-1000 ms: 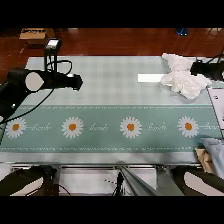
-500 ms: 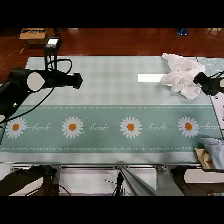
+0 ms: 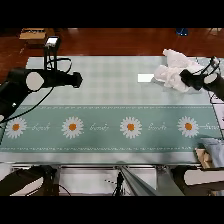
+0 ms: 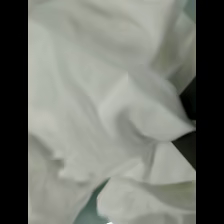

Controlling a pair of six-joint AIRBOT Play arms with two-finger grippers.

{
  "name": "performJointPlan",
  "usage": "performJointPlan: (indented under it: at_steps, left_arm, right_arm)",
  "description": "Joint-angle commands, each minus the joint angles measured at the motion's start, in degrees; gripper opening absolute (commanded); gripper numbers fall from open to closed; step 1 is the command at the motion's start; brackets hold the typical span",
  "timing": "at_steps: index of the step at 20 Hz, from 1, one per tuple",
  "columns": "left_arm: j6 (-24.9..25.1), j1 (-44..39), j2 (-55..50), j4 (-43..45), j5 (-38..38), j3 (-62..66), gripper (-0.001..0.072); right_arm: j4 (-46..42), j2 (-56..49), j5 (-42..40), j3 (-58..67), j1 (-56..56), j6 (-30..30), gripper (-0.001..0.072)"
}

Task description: Fold the shirts.

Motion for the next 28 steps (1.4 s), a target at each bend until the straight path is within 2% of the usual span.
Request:
performJointPlan:
  at_steps: [1, 4, 7, 10, 13, 15, 18, 21, 23, 25, 28]
  left_arm:
    - [0.00, 0.04, 1.11, 0.00, -0.02, 3.45, 0.0714]
    - [0.02, 0.04, 3.74, 0.00, -2.34, 11.41, 0.0714]
    - [0.00, 0.02, 6.99, -0.02, -10.91, 20.70, 0.0714]
    - [-0.02, 0.02, 10.99, -0.02, -21.97, 26.53, 0.0714]
    - [-0.28, 0.02, 14.99, -0.02, -30.86, 26.80, 0.0714]
    - [-0.28, 0.02, 15.80, -0.04, -36.09, 26.58, 0.0714]
    - [-0.26, 0.02, 15.63, -1.14, -36.89, 22.36, 0.0714]
    - [-0.24, 0.04, 15.50, -1.11, -36.89, 13.97, 0.0714]
    - [-0.26, 0.02, 15.50, -1.33, -36.48, 7.91, 0.0714]
    - [-0.26, 0.02, 15.50, -2.91, -33.81, 1.86, 0.0714]
    - [-0.22, 0.00, 15.43, -10.93, -26.29, -6.60, 0.0714]
  right_arm:
    - [0.79, 11.06, 5.07, 4.31, 2.60, -10.08, 0.0020]
    - [0.81, 24.87, 10.82, 8.85, 5.64, -14.60, 0.0020]
    - [0.83, 37.68, 12.48, 11.91, 9.84, -14.84, 0.0020]
    - [2.23, 46.62, 15.08, 13.18, 13.60, -11.32, 0.0020]
    - [5.38, 51.17, 22.77, 13.18, 16.92, -8.24, 0.0020]
    - [5.66, 50.73, 31.34, 13.05, 20.79, -7.65, 0.0019]
    - [2.78, 45.75, 38.16, 10.12, 30.18, -6.08, 0.0020]
    - [-5.77, 38.27, 37.27, 2.64, 41.48, -4.35, 0.0020]
    - [-10.27, 32.37, 33.59, -3.45, 47.23, -4.07, 0.0020]
    - [-14.25, 26.88, 30.03, -7.93, 49.51, -2.19, 0.0021]
    - [-20.20, 19.67, 28.81, -9.60, 49.55, 0.50, 0.0021]
